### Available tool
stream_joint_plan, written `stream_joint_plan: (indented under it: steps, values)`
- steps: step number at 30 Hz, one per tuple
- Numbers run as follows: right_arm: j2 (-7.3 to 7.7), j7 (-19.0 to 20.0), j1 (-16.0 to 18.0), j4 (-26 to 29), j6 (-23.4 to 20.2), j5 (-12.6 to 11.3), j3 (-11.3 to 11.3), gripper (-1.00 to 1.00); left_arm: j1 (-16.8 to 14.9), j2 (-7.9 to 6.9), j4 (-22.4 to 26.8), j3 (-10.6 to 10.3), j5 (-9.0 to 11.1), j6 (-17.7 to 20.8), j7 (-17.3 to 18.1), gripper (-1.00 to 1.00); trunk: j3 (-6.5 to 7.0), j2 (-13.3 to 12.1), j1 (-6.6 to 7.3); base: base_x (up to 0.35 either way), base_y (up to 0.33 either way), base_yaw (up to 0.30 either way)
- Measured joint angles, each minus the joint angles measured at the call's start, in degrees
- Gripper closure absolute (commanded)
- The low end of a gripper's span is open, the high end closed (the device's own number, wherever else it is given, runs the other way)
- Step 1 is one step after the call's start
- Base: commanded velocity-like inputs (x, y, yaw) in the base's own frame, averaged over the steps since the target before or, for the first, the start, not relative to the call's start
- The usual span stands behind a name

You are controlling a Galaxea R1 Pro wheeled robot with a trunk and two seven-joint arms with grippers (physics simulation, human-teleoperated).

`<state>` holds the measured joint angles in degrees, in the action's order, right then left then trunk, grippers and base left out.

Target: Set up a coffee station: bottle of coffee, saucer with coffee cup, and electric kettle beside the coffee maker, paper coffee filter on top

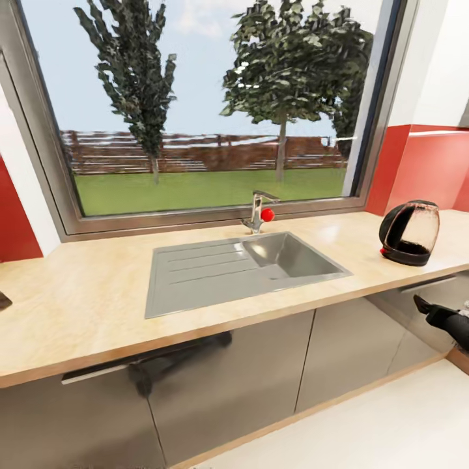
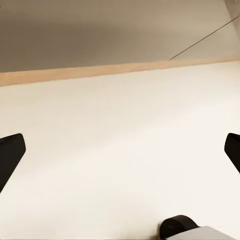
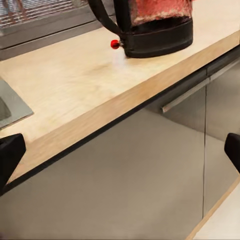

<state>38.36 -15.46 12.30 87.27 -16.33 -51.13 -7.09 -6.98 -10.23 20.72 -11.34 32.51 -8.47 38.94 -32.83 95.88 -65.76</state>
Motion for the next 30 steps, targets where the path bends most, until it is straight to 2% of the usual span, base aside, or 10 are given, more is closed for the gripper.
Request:
stream_joint_plan:
  steps: [7,16,20,24,25,27,29,30]
  values:
    - [-0.4,0.0,0.0,0.0,0.0,0.0,0.8,-1.0,0.0,0.49,0.0,-0.1,0.0,0.0,0.0,-1.0,0.0,0.0,0.0,0.0,-0.267,0.27]
    - [-0.41,-0.1,0.1,0.0,0.0,0.0,0.8,-1.0,0.0,0.72,0.1,0.0,0.0,0.0,0.0,-1.0,0.0,0.0,0.0,0.0,-0.157,0.228]
    - [-2.01,-0.1,0.1,0.0,0.2,0.1,0.9,-1.0,0.0,0.71,0.0,0.2,0.0,0.0,0.0,-1.0,0.0,0.0,0.0,0.0,-0.041,0.018]
    - [-2.57,-1.6,1.1,0.0,0.2,0.2,1.6,-1.0,0.0,0.71,0.0,0.2,0.0,0.0,0.0,-1.0,0.0,0.0,0.0,0.0,-0.009,0.004]
    - [-2.61,-2.4,1.7,0.0,0.2,0.2,2.1,-1.0,0.0,0.71,0.0,0.2,0.0,0.0,0.0,-1.0,0.0,0.0,0.0,0.0,-0.004,0.002]
    - [-2.7,-6.8,4.3,0.0,0.2,0.2,5.8,-1.0,0.0,0.71,0.0,0.2,0.0,0.0,0.0,-1.0,0.0,0.0,0.0,0.0,-0.002,0.001]
    - [-2.79,-15.9,9.1,0.0,0.1,0.1,13.1,-1.0,0.0,0.72,0.0,0.2,0.0,0.0,0.0,-1.0,0.0,0.0,0.0,0.0,-0.001,0.0]
    - [-2.8,-18.6,10.4,0.0,0.1,0.1,14.9,-1.0,0.0,0.71,0.0,0.2,0.0,0.0,0.0,-1.0,0.0,0.0,0.0,0.0,0.0,0.0]
